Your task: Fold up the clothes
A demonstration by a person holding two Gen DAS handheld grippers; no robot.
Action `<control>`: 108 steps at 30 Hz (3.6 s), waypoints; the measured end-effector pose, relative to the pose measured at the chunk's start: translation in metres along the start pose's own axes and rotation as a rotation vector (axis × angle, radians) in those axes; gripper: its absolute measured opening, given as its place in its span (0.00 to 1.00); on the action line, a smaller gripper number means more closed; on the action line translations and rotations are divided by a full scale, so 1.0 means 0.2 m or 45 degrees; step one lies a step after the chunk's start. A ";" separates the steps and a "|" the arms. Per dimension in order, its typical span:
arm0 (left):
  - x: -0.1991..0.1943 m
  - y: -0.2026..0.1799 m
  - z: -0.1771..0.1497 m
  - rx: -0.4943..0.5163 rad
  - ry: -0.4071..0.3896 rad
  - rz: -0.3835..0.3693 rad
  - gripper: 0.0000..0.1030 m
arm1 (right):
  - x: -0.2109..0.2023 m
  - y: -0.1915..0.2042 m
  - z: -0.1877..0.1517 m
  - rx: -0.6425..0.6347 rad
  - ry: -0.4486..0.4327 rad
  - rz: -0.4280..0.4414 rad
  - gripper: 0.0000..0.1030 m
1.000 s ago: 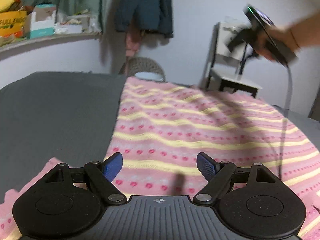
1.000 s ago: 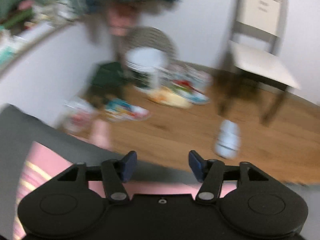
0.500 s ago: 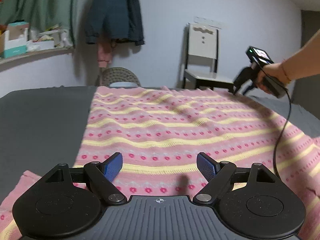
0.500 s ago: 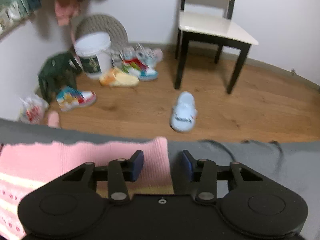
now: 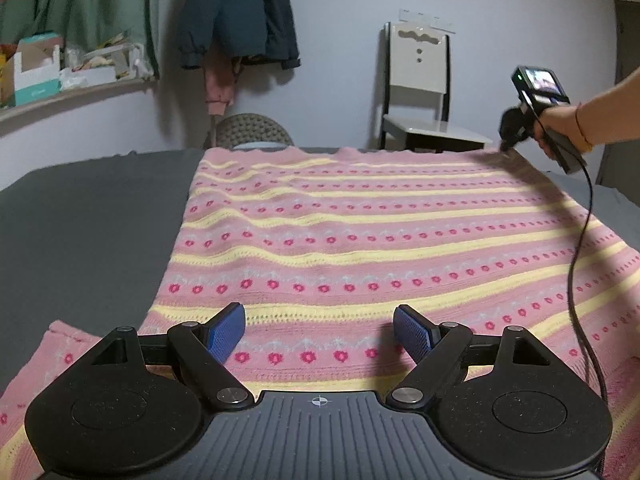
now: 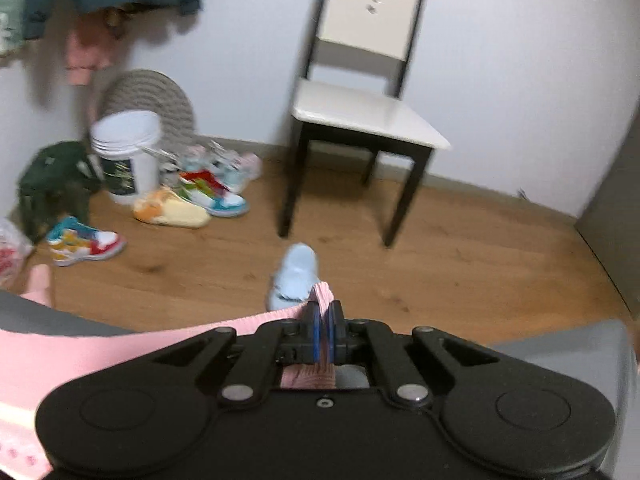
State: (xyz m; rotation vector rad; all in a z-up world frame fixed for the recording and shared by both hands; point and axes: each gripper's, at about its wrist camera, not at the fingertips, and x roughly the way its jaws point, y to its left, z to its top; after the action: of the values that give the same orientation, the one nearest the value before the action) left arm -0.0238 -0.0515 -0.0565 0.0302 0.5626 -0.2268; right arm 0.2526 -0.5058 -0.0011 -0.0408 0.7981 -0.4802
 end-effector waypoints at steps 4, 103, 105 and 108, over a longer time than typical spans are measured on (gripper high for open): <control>0.02 0.02 0.00 -0.007 0.015 -0.009 0.82 | 0.08 0.00 -0.07 0.041 0.052 -0.054 0.04; -0.12 -0.20 -0.10 -0.014 0.090 0.191 1.00 | -1.39 0.48 -1.25 0.113 -0.165 1.070 1.00; -0.12 -0.20 -0.10 -0.014 0.090 0.191 1.00 | -1.39 0.48 -1.26 0.102 -0.166 1.069 1.00; -0.12 -0.20 -0.10 -0.014 0.091 0.191 1.00 | -1.39 0.48 -1.26 0.092 -0.165 1.068 1.00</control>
State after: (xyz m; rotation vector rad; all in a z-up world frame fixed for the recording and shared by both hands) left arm -0.0626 -0.0830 -0.0600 0.0699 0.6296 -0.0769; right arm -0.0507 -0.2644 -0.0109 0.3178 0.6021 0.2874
